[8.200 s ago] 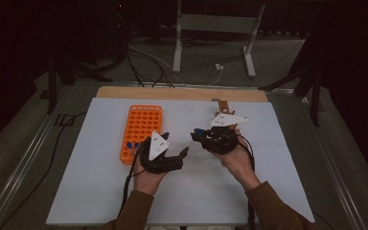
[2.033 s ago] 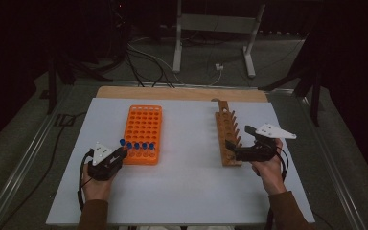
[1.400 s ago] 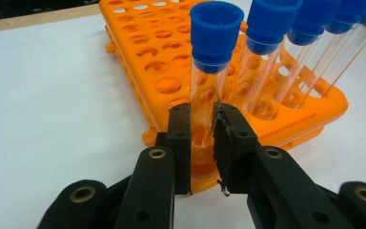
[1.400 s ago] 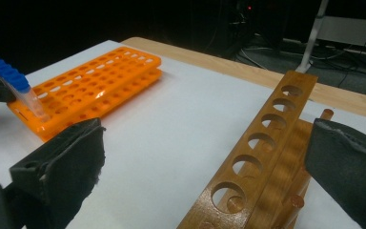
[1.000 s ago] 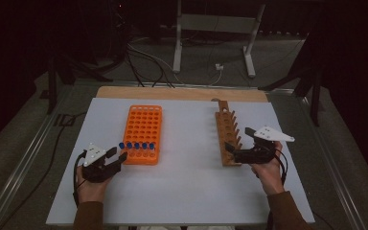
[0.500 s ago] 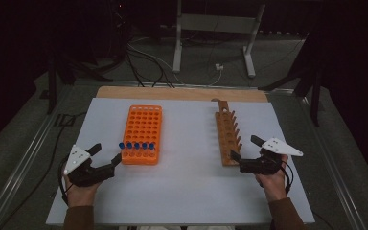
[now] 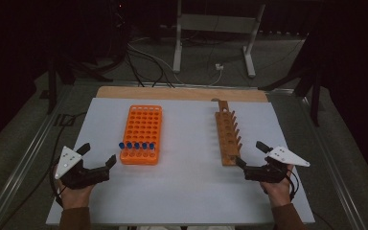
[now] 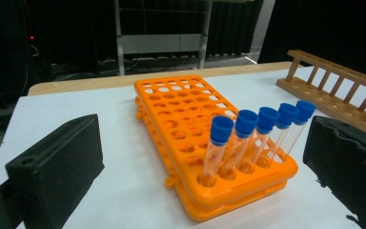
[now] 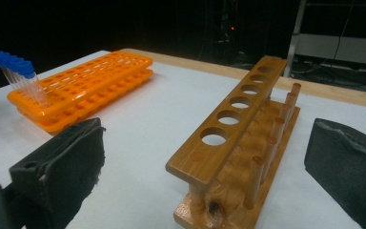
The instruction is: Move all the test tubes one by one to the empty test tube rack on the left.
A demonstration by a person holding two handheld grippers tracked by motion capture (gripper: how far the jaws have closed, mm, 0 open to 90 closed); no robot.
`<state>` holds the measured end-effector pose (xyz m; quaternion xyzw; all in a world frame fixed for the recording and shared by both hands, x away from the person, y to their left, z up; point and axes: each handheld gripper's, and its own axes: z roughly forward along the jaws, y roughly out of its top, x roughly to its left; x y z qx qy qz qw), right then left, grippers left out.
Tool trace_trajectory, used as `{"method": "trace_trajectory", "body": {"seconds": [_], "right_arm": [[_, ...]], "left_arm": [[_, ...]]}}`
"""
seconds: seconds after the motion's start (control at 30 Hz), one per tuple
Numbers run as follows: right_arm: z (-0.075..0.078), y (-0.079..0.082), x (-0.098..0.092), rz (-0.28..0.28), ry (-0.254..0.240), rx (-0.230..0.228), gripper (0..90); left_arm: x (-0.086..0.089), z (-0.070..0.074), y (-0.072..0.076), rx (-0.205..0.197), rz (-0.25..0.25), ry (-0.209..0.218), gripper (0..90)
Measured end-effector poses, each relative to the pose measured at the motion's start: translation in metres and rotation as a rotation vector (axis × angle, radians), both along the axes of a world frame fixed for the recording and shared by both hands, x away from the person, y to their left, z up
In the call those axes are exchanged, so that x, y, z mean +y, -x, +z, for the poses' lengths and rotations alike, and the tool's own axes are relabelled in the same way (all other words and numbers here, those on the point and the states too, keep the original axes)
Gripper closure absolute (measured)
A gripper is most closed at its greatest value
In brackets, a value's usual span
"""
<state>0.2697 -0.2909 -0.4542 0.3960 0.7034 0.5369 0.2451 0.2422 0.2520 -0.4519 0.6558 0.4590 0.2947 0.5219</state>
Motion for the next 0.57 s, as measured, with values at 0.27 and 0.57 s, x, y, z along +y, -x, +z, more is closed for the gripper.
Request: {"method": "trace_trajectory", "body": {"seconds": [0.27,0.57], "right_arm": [[-0.0037,0.0004,0.0005,-0.005,0.018,0.000,0.0],[-0.0085,-0.0011,-0.0068,-0.037,0.036,0.005,0.0]], "left_arm": [[0.0055,-0.0012,0.0014,-0.016,0.026,-0.003,0.8],[0.0066,-0.0036,0.0009,-0.010,0.032,0.009,0.8]]}}
